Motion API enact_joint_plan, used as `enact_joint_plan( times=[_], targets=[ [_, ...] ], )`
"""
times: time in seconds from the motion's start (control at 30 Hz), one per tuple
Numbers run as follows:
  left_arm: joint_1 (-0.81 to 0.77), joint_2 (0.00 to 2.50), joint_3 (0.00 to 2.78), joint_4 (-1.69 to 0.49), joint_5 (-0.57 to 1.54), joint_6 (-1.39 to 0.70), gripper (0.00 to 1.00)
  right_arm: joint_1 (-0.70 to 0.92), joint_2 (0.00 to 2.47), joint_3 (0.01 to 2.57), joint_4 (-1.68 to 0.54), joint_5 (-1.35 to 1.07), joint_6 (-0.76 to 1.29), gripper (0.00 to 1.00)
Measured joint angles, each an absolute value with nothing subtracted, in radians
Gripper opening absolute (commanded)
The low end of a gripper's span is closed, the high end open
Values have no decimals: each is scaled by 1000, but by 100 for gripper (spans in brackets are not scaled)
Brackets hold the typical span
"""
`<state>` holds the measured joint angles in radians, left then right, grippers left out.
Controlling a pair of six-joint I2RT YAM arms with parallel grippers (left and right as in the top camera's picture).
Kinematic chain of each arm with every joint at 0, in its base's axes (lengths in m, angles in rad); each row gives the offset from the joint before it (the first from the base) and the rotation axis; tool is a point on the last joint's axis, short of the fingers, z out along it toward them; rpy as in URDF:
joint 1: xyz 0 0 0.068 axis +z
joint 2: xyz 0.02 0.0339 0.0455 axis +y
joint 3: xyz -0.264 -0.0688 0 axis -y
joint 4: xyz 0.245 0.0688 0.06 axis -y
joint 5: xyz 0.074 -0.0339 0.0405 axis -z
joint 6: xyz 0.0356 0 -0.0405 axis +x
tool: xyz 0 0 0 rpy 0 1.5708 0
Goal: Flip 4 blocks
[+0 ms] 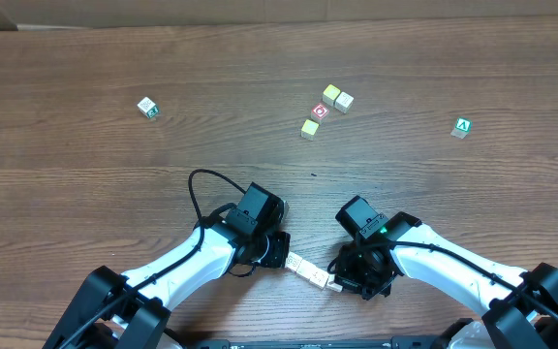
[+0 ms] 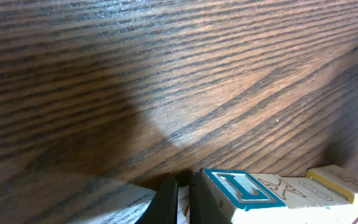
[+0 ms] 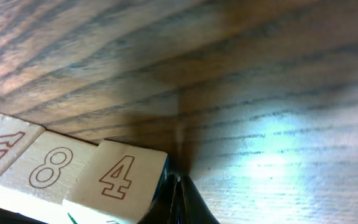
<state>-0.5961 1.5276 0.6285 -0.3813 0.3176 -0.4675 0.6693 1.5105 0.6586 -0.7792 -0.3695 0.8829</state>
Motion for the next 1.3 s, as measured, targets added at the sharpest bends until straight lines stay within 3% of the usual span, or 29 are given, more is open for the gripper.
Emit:
enact_joint_plan(
  times=[0.5, 1.3],
  targets=[
    [-598, 1526, 629, -381, 300, -467, 4, 670, 1510, 658, -772, -422, 1095, 4],
    [-603, 1520, 635, -372, 229, -409, 4, 670, 1510, 658, -740, -456, 1189, 4]
  ],
)
